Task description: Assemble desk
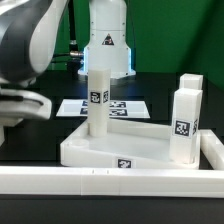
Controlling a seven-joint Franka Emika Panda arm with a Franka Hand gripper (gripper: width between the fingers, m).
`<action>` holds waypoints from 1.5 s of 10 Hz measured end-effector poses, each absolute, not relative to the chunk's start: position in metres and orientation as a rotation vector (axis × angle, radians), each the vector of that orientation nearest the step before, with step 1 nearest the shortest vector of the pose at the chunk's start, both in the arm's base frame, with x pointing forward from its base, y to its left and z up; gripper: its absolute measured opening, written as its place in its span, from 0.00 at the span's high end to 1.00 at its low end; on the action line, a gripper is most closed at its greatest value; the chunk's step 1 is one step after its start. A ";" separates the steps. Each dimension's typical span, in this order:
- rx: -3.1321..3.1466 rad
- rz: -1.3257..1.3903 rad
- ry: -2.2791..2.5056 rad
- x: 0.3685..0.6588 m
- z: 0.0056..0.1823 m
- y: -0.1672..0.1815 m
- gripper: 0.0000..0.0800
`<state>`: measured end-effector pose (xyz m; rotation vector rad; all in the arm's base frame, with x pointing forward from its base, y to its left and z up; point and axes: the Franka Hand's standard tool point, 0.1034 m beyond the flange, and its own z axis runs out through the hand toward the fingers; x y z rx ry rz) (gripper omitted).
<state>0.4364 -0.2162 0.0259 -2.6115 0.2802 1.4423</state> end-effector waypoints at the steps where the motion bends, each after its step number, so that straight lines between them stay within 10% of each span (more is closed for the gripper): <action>1: -2.599 1.440 0.284 0.441 0.045 -0.211 0.64; 4: -2.607 1.413 0.344 0.460 0.093 -0.203 0.64; 8: -2.756 1.209 0.336 0.478 0.082 -0.211 0.64; 15: -2.977 0.583 0.442 0.527 0.119 -0.175 0.64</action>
Offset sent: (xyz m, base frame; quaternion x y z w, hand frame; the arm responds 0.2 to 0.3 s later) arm 0.0245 0.0143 0.0566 0.0402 -0.0049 0.0080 0.9991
